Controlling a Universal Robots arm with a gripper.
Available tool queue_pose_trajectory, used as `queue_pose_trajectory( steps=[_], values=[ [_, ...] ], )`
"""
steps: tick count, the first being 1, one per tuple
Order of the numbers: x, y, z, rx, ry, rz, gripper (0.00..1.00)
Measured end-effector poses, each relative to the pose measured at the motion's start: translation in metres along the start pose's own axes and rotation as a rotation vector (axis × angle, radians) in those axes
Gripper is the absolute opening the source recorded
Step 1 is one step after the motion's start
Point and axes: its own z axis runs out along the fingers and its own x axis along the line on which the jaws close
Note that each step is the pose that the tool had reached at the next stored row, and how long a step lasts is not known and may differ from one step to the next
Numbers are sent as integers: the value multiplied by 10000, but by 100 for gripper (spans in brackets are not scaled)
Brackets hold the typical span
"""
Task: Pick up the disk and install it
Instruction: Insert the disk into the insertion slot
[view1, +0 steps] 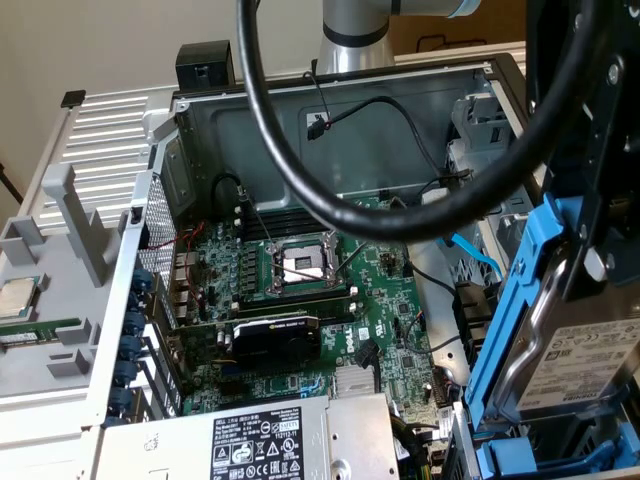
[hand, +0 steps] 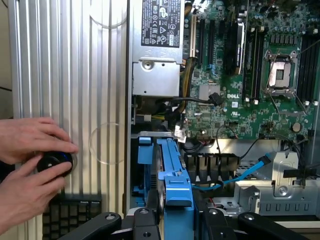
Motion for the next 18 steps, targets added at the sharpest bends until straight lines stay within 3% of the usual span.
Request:
queue_pose_trajectory(
  steps=[18],
  values=[
    [-8,5,35,18,-1,6,36]
  ],
)
